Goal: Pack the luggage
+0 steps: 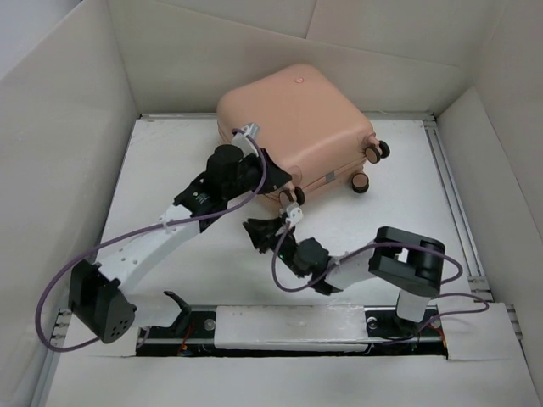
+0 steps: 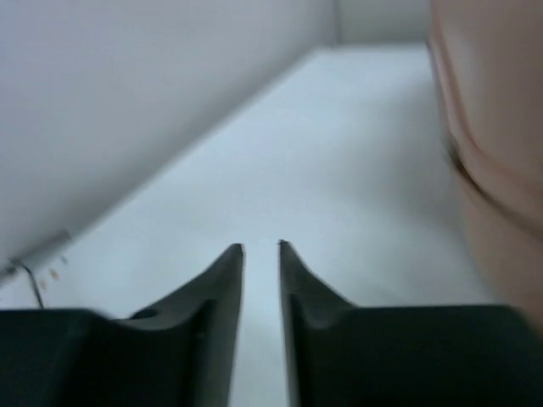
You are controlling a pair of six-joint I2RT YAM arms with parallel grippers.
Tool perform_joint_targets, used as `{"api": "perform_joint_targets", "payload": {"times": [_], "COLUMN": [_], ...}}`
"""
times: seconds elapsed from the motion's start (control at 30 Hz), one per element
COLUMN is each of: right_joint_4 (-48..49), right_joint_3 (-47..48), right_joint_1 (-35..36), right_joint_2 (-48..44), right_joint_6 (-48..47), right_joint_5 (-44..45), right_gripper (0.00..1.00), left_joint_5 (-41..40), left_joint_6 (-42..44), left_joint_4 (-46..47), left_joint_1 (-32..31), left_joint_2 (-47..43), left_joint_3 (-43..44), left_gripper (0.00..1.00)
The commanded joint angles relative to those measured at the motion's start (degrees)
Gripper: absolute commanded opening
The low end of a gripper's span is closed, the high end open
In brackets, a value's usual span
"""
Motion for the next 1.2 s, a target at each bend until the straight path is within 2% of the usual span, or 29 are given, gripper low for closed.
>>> {"api": "perform_joint_targets", "payload": {"times": [0.0, 0.07, 0.17, 0.2, 0.3, 0.57, 0.67, 0.77, 0.83, 1.0, 1.07, 1.17], "right_joint_4": [6.96, 0.93, -7.00, -7.98, -7.38, -9.40, -8.70, -6.07, -4.14, 2.36, 3.78, 9.04], "right_joint_3": [-9.93, -13.54, -13.56, -13.56, -13.56, -10.83, -9.60, -8.29, -7.76, -7.76, -7.76, -9.68], "right_joint_1": [0.07, -2.21, -5.82, -5.82, -9.15, -16.81, -18.74, -20.41, -20.41, -22.25, -22.78, -21.21], "right_joint_2": [-5.45, -8.09, -10.91, -11.61, -11.61, -10.56, -8.98, -7.05, -5.12, -1.25, -0.10, 1.56], "right_joint_6": [2.96, 4.54, 6.92, 6.92, 6.92, 6.92, 6.39, 5.17, 4.64, 5.25, 6.30, 6.30], "right_joint_5": [9.34, 9.35, 7.94, 7.94, 5.58, -0.92, -4.97, -11.73, -13.76, -19.01, -21.75, -21.34], "right_gripper": [0.34, 0.46, 0.52, 0.56, 0.63, 0.67, 0.66, 0.56, 0.56, 0.49, 0.49, 0.56], "left_joint_5": [-4.25, -6.72, -11.55, -12.61, -13.15, -11.48, -9.90, -8.58, -7.62, -5.42, -5.41, -6.55], "left_joint_6": [1.25, 2.30, 2.92, 2.92, 4.23, 6.44, 6.44, 5.91, 5.39, 5.38, 5.38, 5.38], "left_joint_4": [2.65, 1.05, 0.52, 0.52, -0.79, -1.41, 0.51, 1.57, 2.27, 3.07, 3.59, 3.60], "left_joint_1": [-0.36, -0.36, -0.36, -0.36, -0.36, -0.36, -0.36, -0.36, -0.36, -0.36, -0.36, -0.36], "left_joint_2": [-7.94, -10.83, -14.70, -14.72, -13.51, -5.23, -2.77, -0.49, 0.13, 3.55, 3.56, 3.56], "left_joint_3": [2.83, 1.08, -1.91, -3.58, -4.12, 0.62, 0.62, 1.24, 1.77, 2.29, 2.29, 2.29], "left_gripper": [0.21, 0.39, 0.63, 0.64, 0.64, 0.60, 0.59, 0.56, 0.54, 0.46, 0.46, 0.46]}}
